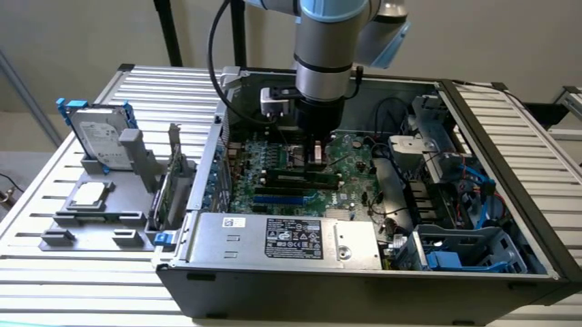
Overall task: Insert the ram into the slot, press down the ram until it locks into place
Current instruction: 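Insert the ram into the slot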
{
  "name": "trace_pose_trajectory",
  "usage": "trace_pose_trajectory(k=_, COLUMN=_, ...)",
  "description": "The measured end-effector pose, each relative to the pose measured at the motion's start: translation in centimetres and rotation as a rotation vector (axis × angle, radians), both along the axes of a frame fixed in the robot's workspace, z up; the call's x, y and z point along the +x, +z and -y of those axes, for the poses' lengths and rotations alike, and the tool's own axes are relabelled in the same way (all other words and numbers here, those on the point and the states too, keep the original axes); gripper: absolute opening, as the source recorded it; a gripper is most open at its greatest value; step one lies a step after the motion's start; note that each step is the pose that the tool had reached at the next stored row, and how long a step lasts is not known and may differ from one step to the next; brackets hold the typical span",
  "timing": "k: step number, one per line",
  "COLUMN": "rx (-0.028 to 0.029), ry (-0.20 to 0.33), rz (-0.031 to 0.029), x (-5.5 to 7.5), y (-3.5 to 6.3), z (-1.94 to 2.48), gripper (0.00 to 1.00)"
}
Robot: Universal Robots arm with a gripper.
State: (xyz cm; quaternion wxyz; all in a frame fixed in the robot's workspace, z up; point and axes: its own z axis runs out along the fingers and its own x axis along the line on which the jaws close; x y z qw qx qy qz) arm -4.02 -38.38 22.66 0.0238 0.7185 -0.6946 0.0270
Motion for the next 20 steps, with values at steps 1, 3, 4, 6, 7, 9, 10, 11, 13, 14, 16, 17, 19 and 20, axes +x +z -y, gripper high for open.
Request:
trace_pose_trajectory(k=1, rx=0.0001, ry=0.002, rz=0.0006, x=-0.1, y=0.00, z=0.00, gripper=0.13)
trace_pose_trajectory(k=3, rx=0.0003, ry=0.007, rz=0.0018, x=-0.2, y=-0.01, z=0.00, gripper=0.13)
trace_pose_trajectory(k=4, rx=0.0003, ry=0.009, rz=0.0022, x=-0.2, y=-0.01, z=0.00, gripper=0.13)
trace_pose_trajectory(k=6, rx=0.0002, ry=0.011, rz=0.0027, x=-0.2, y=-0.01, z=0.00, gripper=0.13)
trace_pose_trajectory(k=7, rx=0.0003, ry=0.011, rz=0.0029, x=-0.2, y=-0.01, z=0.00, gripper=0.13)
trace_pose_trajectory(k=9, rx=0.0000, ry=0.011, rz=0.0027, x=-0.2, y=0.05, z=0.01, gripper=0.13)
trace_pose_trajectory(k=10, rx=0.0000, ry=0.011, rz=0.0027, x=-0.2, y=0.13, z=0.01, gripper=0.13)
trace_pose_trajectory(k=11, rx=0.0001, ry=0.011, rz=0.0028, x=-0.2, y=0.29, z=0.01, gripper=0.13)
trace_pose_trajectory(k=13, rx=0.0001, ry=0.011, rz=0.0028, x=-0.2, y=0.81, z=0.00, gripper=0.13)
trace_pose_trajectory(k=14, rx=0.0001, ry=0.011, rz=0.0028, x=-0.2, y=1.11, z=0.00, gripper=0.13)
trace_pose_trajectory(k=16, rx=0.0001, ry=0.011, rz=0.0028, x=-0.2, y=1.45, z=0.00, gripper=0.13)
trace_pose_trajectory(k=17, rx=0.0002, ry=0.011, rz=0.0028, x=-0.2, y=1.50, z=0.00, gripper=0.13)
trace_pose_trajectory(k=19, rx=0.0004, ry=0.011, rz=0.0033, x=-0.2, y=1.50, z=0.00, gripper=0.13)
trace_pose_trajectory(k=20, rx=0.0005, ry=0.011, rz=0.0038, x=-0.2, y=1.49, z=0.00, gripper=0.13)
